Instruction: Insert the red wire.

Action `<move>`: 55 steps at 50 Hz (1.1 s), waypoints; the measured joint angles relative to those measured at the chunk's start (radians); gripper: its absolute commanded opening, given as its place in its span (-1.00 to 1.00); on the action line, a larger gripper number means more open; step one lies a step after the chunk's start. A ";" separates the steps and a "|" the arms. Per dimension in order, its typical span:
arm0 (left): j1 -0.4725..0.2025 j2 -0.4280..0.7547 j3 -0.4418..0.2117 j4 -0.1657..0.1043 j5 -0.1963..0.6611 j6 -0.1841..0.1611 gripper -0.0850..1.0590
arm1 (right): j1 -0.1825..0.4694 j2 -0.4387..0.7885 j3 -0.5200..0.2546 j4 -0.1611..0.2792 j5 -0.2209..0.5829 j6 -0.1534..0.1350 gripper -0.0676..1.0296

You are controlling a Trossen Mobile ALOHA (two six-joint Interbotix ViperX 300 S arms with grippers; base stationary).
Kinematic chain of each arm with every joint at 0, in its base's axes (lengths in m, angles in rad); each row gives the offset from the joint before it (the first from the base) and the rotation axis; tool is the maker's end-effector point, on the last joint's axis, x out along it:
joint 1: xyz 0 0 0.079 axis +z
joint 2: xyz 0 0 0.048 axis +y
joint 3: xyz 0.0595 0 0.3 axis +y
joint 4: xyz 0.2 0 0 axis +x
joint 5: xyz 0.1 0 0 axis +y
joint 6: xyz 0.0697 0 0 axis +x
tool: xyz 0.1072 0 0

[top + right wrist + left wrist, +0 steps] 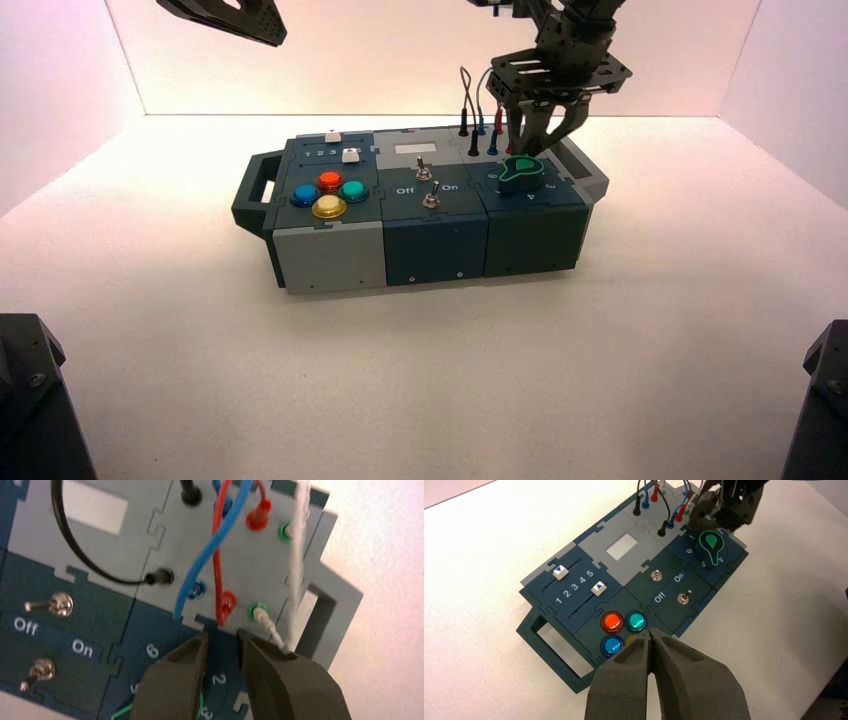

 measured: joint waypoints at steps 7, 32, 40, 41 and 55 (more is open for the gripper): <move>0.002 0.000 -0.003 0.002 0.000 0.003 -0.90 | 0.000 -0.023 -0.002 -0.002 0.041 0.000 -0.29; 0.100 0.008 -0.020 0.011 0.000 0.133 -0.90 | -0.002 -0.124 -0.028 -0.002 0.198 0.002 -0.29; 0.167 0.057 -0.023 0.011 -0.011 0.181 -0.90 | -0.002 -0.147 -0.029 -0.003 0.229 0.002 -0.29; 0.167 0.063 -0.021 0.011 -0.017 0.181 -0.90 | -0.002 -0.150 -0.029 -0.005 0.230 0.002 -0.29; 0.164 0.141 -0.021 0.011 -0.106 0.184 -0.90 | -0.006 -0.190 -0.028 -0.011 0.270 0.002 -0.29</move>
